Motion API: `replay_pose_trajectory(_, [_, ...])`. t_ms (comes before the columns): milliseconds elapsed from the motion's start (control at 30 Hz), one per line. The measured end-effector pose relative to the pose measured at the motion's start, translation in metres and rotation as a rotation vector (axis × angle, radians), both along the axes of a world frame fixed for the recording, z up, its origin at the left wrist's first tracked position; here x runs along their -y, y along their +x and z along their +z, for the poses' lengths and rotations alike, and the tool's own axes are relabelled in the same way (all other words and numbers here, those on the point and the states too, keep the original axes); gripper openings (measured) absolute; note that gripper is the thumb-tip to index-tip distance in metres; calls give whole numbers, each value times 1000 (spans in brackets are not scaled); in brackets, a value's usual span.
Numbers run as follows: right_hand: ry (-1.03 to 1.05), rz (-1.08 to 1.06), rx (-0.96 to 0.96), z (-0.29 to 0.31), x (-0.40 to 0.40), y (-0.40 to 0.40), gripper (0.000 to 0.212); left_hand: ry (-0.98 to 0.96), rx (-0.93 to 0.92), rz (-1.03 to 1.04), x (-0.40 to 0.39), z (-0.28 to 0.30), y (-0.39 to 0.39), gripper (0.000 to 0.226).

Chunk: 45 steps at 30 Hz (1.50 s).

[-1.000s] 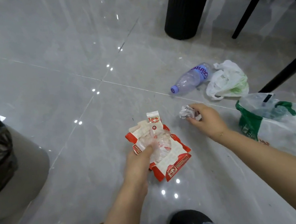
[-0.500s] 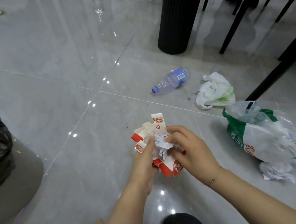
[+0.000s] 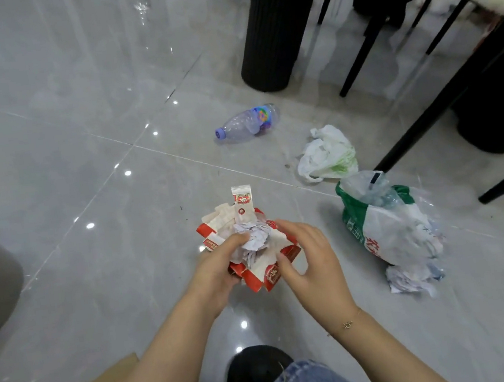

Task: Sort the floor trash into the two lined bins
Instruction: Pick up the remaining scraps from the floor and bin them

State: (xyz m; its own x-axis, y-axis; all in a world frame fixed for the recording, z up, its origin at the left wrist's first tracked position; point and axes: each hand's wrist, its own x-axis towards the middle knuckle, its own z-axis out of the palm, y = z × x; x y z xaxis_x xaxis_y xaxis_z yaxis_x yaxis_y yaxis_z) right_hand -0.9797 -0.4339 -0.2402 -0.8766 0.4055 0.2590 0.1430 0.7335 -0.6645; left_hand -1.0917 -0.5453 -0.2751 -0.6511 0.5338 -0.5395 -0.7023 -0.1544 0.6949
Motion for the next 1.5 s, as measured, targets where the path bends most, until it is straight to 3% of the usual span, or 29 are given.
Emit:
replay_pose_trajectory(133, [128, -133, 2, 15, -32, 24, 35, 33, 35, -21, -12, -1, 12, 25])
replay_pose_trajectory(267, [272, -455, 54, 23, -90, 47, 48, 64, 74, -51, -19, 2, 26, 28])
replay_pose_trajectory(400, [305, -637, 311, 23, -131, 55, 78, 51, 100, -66, -19, 4, 31, 32])
replay_pose_trajectory(500, [210, -674, 525, 10, -142, 54, 63, 47, 85, -52, -12, 7, 28, 31])
replay_pose_trajectory(600, [261, -610, 536, -2, -134, 53, 29, 47, 81, -22, -5, 13, 23, 24])
replay_pose_trajectory(700, [351, -479, 402, -17, -113, 53, 13, 33, 68, 3, 1, 19, 19, 24])
replay_pose_trajectory(867, [410, -293, 206, -31, -70, 42, 28, 80, -13, 63, 19, 28, 13, 33])
replay_pose_trajectory(1067, [340, 45, 305, -27, -44, 27, 43, 100, -146, 287, 39, 35, 0, 35])
replay_pose_trajectory(1167, [111, 218, 424, -18, -39, 26, 56, 119, -99, 362, 47, 36, -10, 37])
replay_pose_trajectory(1233, [-197, 90, 307, -6, -38, 23, 46, 121, -74, 387, 52, 38, -17, 40])
replay_pose_trajectory(1300, [-316, -93, 122, 7, -47, 15, 25, 130, -45, 396, 54, 38, -21, 41])
replay_pose_trajectory(1400, [-143, -172, 118, 19, -65, 2, 22, 148, -24, 392, 55, 35, -22, 40])
replay_pose_trajectory(1500, [84, 12, 404, 12, -65, -11, 38, 145, -24, 379, 54, 35, -19, 39])
